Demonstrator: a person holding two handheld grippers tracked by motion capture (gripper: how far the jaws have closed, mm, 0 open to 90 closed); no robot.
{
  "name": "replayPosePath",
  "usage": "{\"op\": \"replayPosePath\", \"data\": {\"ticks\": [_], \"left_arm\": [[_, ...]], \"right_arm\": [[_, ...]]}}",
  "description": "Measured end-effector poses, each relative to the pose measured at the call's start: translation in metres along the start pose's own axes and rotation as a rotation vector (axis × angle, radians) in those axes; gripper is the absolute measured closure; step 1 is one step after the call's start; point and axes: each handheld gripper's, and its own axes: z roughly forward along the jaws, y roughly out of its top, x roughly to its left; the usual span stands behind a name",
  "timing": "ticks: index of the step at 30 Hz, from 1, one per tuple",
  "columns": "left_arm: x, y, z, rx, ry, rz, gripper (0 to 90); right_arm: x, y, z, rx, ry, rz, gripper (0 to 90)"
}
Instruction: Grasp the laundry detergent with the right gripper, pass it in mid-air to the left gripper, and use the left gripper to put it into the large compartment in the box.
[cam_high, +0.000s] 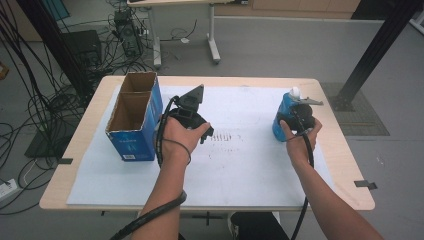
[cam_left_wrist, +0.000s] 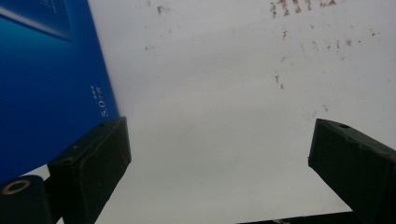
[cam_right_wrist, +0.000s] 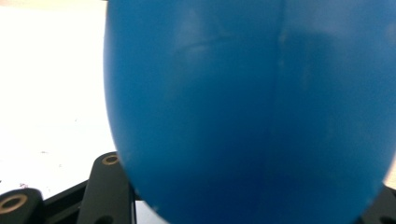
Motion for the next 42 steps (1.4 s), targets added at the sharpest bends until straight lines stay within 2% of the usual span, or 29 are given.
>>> {"op": "replayPosePath", "data": {"ticks": [12,18,21,27,32,37,38,40,42], "left_arm": [[0.001,-0.001,-0.003,-0.007,-0.010,0.006,6.2],[0.002,0.000,-0.013,-0.018,-0.003,0.030,6.1],[0.002,-0.001,-0.016,-0.028,-0.001,0.029,6.0],[0.000,0.000,-0.026,-0.044,0.001,0.058,5.9],[-0.001,0.000,-0.036,-0.058,0.002,0.089,5.9],[0.000,0.001,-0.051,-0.076,0.004,0.126,5.9],[0.001,0.001,-0.058,-0.089,0.008,0.145,5.9],[0.001,0.001,-0.061,-0.090,0.010,0.153,5.9],[0.002,0.002,-0.068,-0.104,0.006,0.173,5.9]], "right_arm": [[-0.001,0.001,0.000,0.009,0.007,0.006,43.6],[-0.003,0.002,-0.002,0.018,0.012,0.010,43.6],[-0.004,0.003,-0.003,0.022,0.009,0.007,43.5],[-0.005,0.012,-0.010,0.008,0.025,-0.007,43.5],[-0.007,0.029,-0.019,0.008,0.069,-0.028,43.4],[-0.007,0.040,-0.026,0.015,0.094,-0.052,43.4],[-0.008,0.045,-0.029,0.024,0.116,-0.052,43.3],[-0.007,0.048,-0.031,0.028,0.125,-0.056,43.3],[-0.006,0.053,-0.034,0.040,0.138,-0.079,43.3]]}}
